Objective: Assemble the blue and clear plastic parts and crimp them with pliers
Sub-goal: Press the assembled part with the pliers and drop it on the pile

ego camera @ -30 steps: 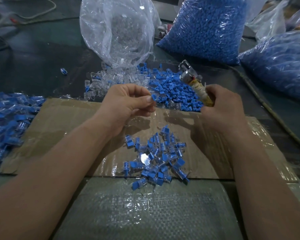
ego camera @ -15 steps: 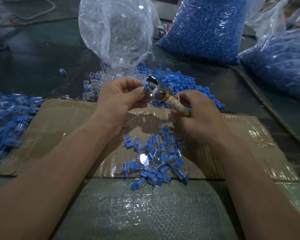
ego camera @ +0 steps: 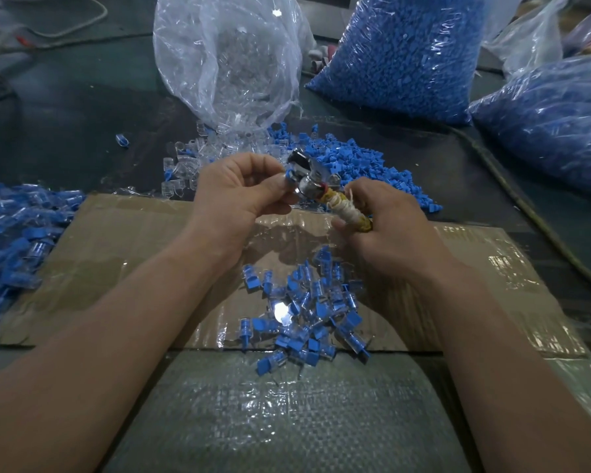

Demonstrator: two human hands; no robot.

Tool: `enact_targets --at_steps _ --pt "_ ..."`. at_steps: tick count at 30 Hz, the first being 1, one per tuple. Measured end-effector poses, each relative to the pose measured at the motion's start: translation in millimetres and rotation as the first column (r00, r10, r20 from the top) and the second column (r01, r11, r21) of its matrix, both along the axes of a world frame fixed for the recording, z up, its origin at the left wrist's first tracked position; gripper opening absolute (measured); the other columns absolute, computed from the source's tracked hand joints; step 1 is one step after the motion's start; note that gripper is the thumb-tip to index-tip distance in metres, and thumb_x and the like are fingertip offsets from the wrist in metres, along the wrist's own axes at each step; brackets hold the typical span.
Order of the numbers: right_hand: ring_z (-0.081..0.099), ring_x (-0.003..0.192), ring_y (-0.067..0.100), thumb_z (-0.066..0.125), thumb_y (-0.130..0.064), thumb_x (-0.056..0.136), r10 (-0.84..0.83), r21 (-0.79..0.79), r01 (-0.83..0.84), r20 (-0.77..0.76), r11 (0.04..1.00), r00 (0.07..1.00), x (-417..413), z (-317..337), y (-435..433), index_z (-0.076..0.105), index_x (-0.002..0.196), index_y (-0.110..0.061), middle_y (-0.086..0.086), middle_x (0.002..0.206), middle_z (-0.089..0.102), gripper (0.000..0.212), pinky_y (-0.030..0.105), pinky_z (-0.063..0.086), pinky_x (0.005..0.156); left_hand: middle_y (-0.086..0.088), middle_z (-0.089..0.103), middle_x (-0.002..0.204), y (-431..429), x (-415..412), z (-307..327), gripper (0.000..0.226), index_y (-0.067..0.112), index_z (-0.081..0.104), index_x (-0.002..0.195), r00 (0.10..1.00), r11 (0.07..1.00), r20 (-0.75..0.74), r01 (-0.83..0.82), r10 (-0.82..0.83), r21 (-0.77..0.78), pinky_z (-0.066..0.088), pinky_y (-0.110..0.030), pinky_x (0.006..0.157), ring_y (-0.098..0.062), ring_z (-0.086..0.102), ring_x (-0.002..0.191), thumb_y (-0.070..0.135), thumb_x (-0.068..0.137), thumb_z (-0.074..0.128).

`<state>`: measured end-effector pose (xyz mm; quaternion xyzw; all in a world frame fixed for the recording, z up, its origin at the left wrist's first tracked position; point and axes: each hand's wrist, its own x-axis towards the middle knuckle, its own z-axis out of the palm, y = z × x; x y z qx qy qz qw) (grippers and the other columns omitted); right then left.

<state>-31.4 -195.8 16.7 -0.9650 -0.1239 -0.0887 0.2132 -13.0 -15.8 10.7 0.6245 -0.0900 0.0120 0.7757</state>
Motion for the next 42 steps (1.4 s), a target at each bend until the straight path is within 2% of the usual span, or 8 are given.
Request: enact_targets --at_steps 4,11,22,30,33,37,40,42 --pt "0.038 0.07 0.008 0.062 -0.025 0.084 -0.005 -0.008 0.005 -0.003 1.0 1.0 2.1 0.2 2.1 0.042 0.086 -0.026 -0.015 0.074 0.04 0.02 0.018 0.028 0.058 0.003 0.067 0.061 -0.5 0.5 -0.8 0.015 0.01 0.059 0.074 0.999 0.999 0.028 -0.024 0.023 0.04 0.053 -0.019 0.057 -0.009 0.064 0.059 -0.005 0.079 0.059" --pt "0.037 0.066 -0.001 0.062 -0.019 0.084 -0.005 0.009 0.005 -0.018 1.0 1.0 4.5 0.6 5.2 0.041 0.085 -0.027 -0.017 0.073 0.04 0.022 0.019 0.027 0.056 0.003 0.066 0.062 -0.7 0.0 -1.6 0.015 0.011 0.059 0.075 0.998 0.996 0.031 -0.057 0.055 0.068 0.054 -0.019 0.059 -0.009 0.064 0.058 -0.004 0.08 0.059" --pt "0.047 0.075 0.012 0.062 -0.017 0.083 -0.026 -0.008 0.026 -0.018 1.0 0.999 4.6 -0.3 8.2 0.045 0.084 -0.024 -0.012 0.074 0.045 0.019 0.026 0.034 0.063 -0.003 0.065 0.068 0.3 -0.7 -0.3 0.015 0.011 0.059 0.075 0.996 0.991 0.032 -0.084 0.081 0.1 0.053 -0.019 0.059 -0.009 0.064 0.059 -0.004 0.081 0.059" --pt "0.039 0.07 0.007 0.064 -0.022 0.081 -0.041 -0.025 0.042 0.044 0.999 0.998 4.6 -5.3 6.4 0.043 0.087 -0.027 -0.014 0.074 0.04 0.022 0.018 0.027 0.058 0.0 0.066 0.066 0.2 -0.8 0.8 0.016 0.011 0.06 0.075 0.994 0.988 0.012 -0.107 0.106 0.114 0.054 -0.019 0.058 -0.009 0.064 0.058 -0.004 0.08 0.059" --pt "0.04 0.071 0.009 0.064 -0.024 0.081 -0.059 -0.009 0.06 0.076 0.998 0.995 4.4 -2.5 -0.4 0.046 0.086 -0.026 -0.012 0.075 0.042 0.02 0.023 0.028 0.058 0.002 0.067 0.064 3.8 0.9 1.4 0.015 0.012 0.061 0.075 0.995 0.987 -0.011 -0.097 0.099 0.13 0.053 -0.018 0.055 -0.01 0.064 0.057 -0.002 0.081 0.061" --pt "0.047 0.073 0.016 0.067 -0.025 0.079 -0.161 0.043 0.158 0.086 0.987 0.983 2.6 1.5 -11.5 0.055 0.088 -0.021 -0.005 0.077 0.05 0.015 0.027 0.029 0.06 0.0 0.067 0.061 11.4 2.5 3.1 0.012 0.012 0.065 0.074 0.994 0.984 -0.111 0.032 -0.013 0.173 0.045 -0.016 0.044 -0.009 0.061 0.053 0.001 0.078 0.063" --pt "0.049 0.072 0.016 0.068 -0.038 0.077 -0.261 0.048 0.258 0.054 0.965 0.964 2.6 1.7 -16.1 0.058 0.091 -0.019 -0.003 0.079 0.055 0.025 0.03 0.035 0.058 -0.004 0.065 0.064 16.2 0.4 4.5 0.005 0.01 0.07 0.07 0.957 0.946 -0.196 0.254 -0.215 0.2 0.039 -0.016 0.041 -0.008 0.054 0.047 0.007 0.07 0.066" --pt "0.052 0.075 0.017 0.07 -0.045 0.074 -0.305 0.032 0.305 0.0 0.952 0.952 3.6 3.1 -19.8 0.059 0.094 -0.019 -0.002 0.083 0.058 0.035 0.031 0.04 0.063 -0.005 0.065 0.064 18.4 -0.9 6.4 0.005 0.011 0.071 0.068 0.903 0.893 -0.26 0.399 -0.343 0.208 0.043 -0.017 0.042 -0.008 0.054 0.046 0.009 0.064 0.069"
